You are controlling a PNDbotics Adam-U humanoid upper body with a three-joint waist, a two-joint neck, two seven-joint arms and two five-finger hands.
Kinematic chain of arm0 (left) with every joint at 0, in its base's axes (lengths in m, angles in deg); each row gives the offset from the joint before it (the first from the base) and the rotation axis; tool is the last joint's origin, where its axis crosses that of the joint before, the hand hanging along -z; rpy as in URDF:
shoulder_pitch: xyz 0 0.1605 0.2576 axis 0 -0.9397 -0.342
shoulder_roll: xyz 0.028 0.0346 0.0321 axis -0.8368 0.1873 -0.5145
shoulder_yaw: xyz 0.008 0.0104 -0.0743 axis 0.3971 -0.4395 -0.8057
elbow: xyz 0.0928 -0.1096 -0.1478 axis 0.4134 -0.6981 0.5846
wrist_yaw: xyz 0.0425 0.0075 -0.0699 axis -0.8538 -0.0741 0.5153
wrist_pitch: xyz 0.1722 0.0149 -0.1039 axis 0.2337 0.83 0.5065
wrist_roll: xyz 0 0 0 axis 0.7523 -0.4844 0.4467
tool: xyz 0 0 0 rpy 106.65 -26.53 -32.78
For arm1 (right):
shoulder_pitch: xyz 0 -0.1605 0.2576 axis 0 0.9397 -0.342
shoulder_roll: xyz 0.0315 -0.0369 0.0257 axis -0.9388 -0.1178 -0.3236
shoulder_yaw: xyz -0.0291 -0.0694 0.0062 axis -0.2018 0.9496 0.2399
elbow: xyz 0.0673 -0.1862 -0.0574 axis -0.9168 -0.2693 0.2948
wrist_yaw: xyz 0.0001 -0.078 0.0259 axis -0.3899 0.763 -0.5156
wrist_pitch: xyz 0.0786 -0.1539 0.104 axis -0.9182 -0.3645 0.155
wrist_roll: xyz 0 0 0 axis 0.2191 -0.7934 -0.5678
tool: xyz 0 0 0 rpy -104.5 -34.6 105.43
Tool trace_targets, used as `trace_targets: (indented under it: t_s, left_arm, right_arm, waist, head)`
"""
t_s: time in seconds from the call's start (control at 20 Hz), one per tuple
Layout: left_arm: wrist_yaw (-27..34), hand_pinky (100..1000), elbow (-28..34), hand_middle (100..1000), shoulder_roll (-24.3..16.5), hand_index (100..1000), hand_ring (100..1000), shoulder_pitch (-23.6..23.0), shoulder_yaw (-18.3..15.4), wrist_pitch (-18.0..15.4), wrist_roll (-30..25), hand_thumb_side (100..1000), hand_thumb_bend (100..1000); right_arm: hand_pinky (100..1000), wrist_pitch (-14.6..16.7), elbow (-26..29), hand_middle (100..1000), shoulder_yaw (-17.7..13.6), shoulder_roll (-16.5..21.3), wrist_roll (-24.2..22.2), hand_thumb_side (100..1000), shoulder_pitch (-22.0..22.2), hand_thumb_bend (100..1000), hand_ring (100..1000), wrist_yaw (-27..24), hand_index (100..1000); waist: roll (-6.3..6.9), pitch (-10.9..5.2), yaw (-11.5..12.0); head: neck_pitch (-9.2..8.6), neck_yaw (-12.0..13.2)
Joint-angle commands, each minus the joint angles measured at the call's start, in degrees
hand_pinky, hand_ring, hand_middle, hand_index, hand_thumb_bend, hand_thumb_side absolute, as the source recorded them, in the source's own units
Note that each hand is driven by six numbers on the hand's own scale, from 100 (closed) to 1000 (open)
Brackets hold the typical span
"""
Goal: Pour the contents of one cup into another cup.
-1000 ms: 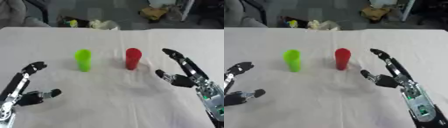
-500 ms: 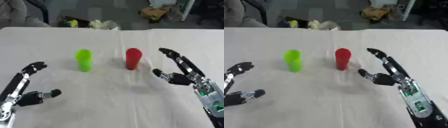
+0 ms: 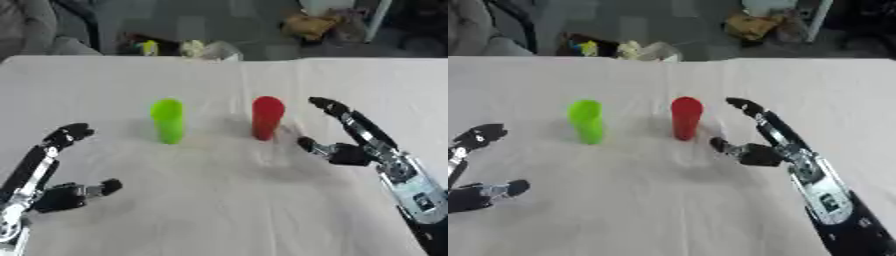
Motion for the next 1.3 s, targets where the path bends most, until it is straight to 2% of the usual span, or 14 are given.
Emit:
trace_targets:
  t_s: [0.05, 1.3]
  left_arm:
    - [0.4, 904, 0.6, 890, -1.0, 870, 874, 0.9, 0.2, -0.2, -0.1, 628, 894]
    - [0.6, 904, 0.7, 890, -0.7, 871, 874, 1.5, 0.8, -0.6, -0.6, 634, 892]
  right_arm:
    - [1000, 0.6, -0.8, 952, 0.2, 1.2, 0.0, 598, -1.7, 481, 1000, 1.1, 1000]
    - [1000, 2.9, -10.2, 946, 2.1, -2.1, 1.6, 614, -7.1, 487, 1000, 5.5, 1000]
  waist:
    - [0.18, -0.89, 0.1]
    - [0.41, -0.52, 1.5]
  head:
    - [-0.18, -0.3]
    - [-0.25, -1.1]
